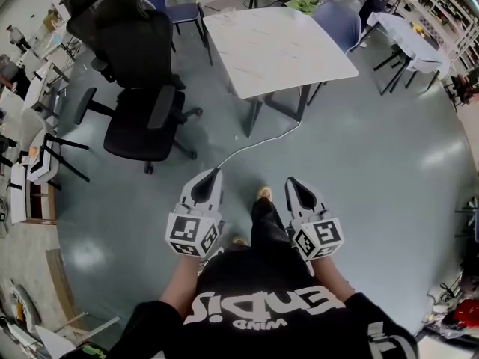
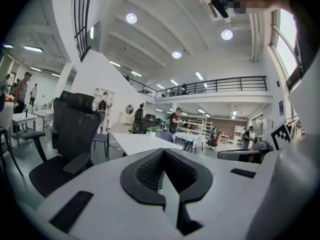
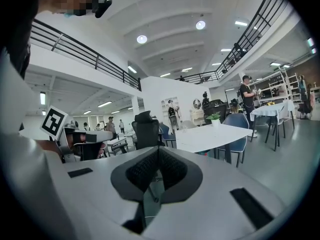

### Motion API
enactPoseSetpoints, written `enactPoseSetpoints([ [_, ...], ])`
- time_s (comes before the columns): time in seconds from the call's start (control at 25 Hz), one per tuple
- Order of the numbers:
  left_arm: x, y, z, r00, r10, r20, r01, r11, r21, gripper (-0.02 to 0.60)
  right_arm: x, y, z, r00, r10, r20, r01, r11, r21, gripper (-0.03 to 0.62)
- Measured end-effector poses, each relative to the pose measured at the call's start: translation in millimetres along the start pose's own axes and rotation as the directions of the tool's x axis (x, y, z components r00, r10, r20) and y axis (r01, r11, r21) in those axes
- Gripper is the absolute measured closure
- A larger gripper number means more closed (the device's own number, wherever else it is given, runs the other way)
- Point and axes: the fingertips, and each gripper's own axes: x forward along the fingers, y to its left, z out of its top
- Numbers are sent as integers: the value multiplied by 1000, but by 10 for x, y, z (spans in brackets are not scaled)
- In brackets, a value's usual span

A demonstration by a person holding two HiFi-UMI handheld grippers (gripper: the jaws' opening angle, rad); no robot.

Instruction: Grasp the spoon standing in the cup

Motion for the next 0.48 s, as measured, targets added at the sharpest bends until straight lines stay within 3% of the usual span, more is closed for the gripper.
enactPoseSetpoints([
  [0.48, 925, 298, 239, 1000, -7, -11, 7, 1000, 13, 568, 763, -702, 203, 999, -35, -3, 35, 999, 23, 582],
])
